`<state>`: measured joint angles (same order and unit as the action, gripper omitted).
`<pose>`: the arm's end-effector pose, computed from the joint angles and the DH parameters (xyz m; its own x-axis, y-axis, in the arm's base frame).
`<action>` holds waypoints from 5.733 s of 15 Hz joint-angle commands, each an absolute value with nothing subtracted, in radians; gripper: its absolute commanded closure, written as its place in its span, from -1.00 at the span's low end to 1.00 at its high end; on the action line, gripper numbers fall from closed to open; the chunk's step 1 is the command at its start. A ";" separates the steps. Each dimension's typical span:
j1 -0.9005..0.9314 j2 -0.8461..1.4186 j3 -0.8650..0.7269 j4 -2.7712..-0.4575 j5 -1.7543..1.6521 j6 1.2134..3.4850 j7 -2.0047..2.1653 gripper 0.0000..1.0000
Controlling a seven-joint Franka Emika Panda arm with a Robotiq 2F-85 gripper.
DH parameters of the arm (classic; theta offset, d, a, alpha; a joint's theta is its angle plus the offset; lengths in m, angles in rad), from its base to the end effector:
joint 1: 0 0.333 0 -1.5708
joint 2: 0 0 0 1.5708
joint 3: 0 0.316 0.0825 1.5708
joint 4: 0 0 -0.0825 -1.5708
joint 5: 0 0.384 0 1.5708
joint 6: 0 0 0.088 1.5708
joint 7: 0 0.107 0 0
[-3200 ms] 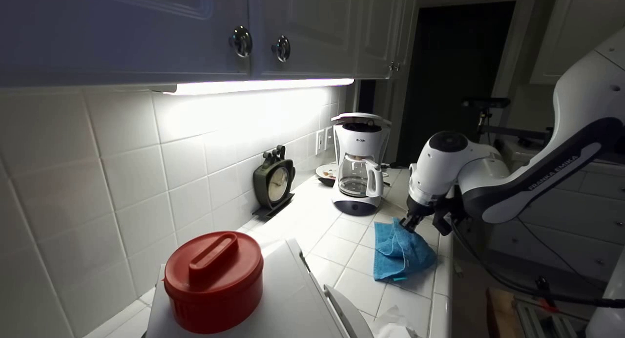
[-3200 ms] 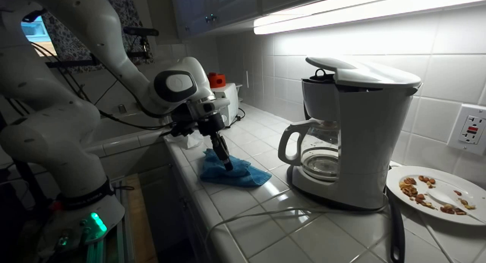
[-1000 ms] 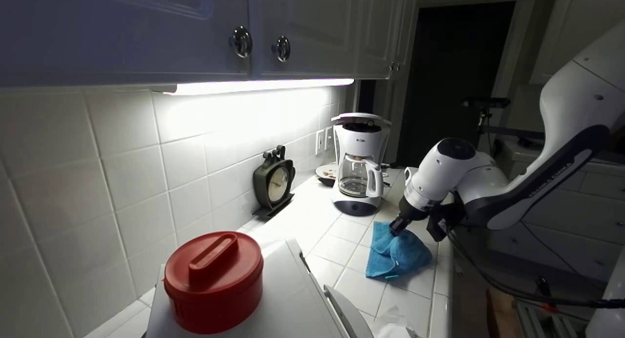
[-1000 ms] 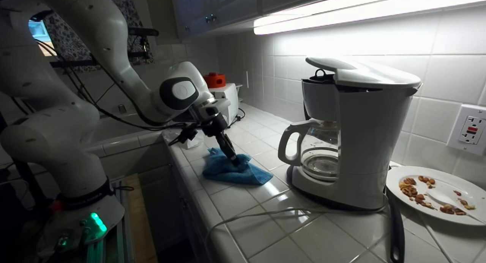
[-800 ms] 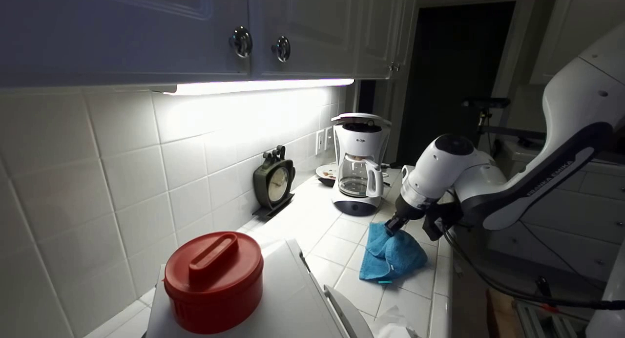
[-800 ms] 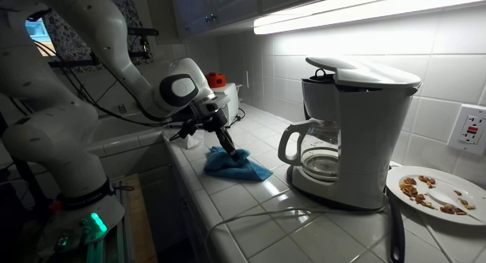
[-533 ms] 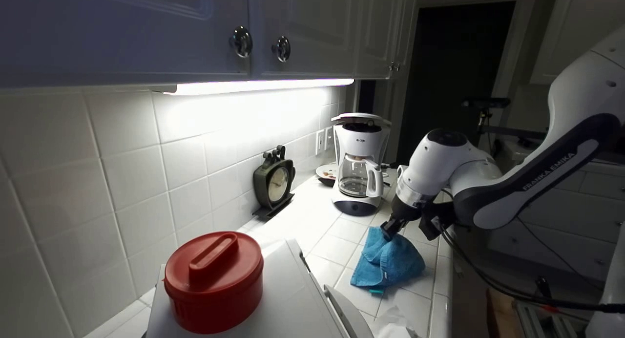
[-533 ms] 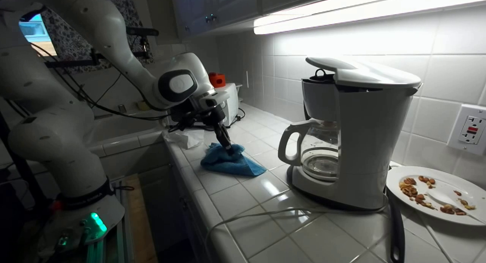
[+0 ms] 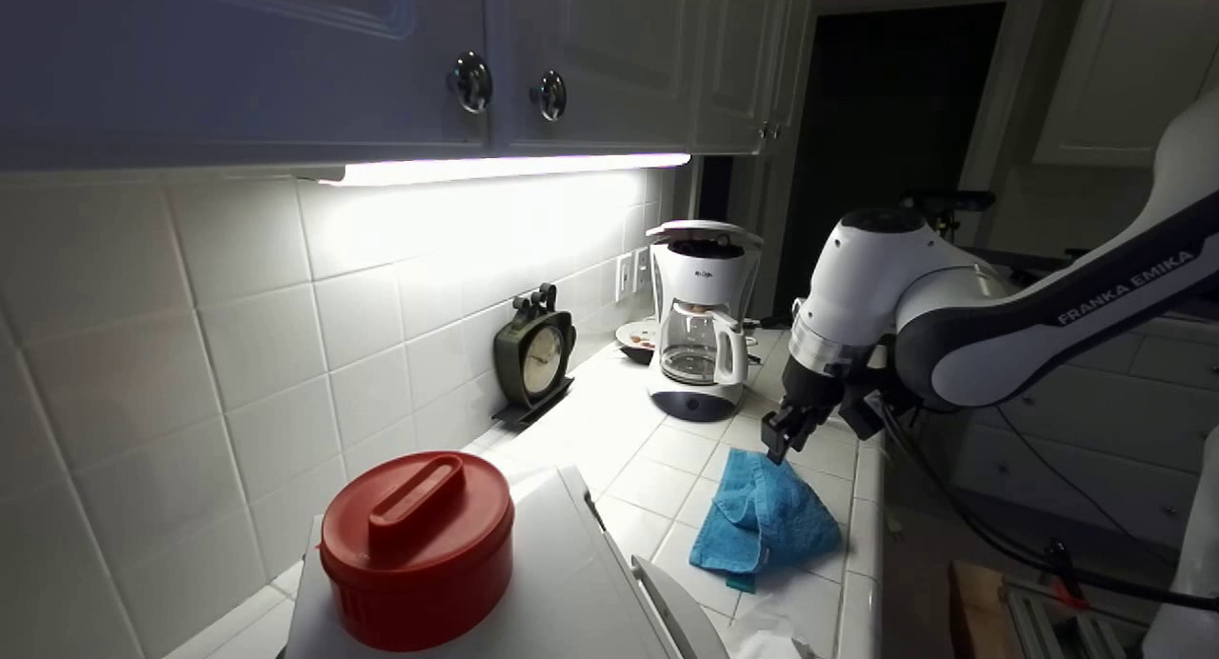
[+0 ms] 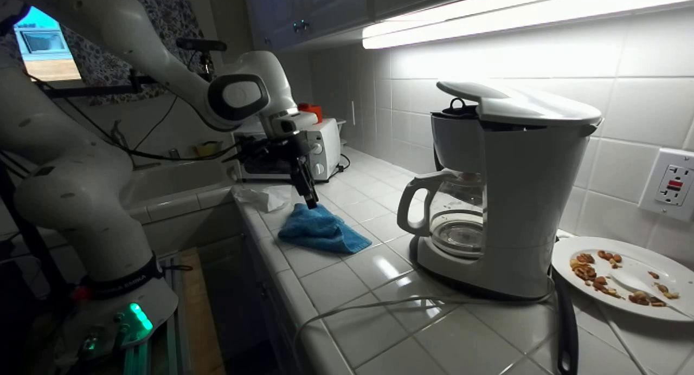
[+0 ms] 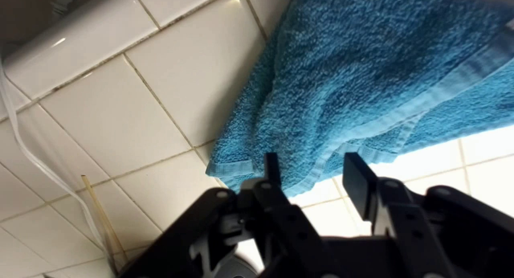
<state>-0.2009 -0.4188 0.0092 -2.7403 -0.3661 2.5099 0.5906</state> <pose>0.3834 -0.0717 0.3646 0.8512 -0.4501 0.2699 -0.4969 -0.8567 0.1384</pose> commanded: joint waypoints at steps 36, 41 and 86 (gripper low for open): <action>-0.282 -0.379 0.049 -2.753 -0.361 2.669 0.532 0.91; -0.266 -0.448 0.055 -2.750 -0.296 2.579 0.509 0.89; -0.423 -0.320 0.065 -2.748 -0.664 2.673 0.711 -0.78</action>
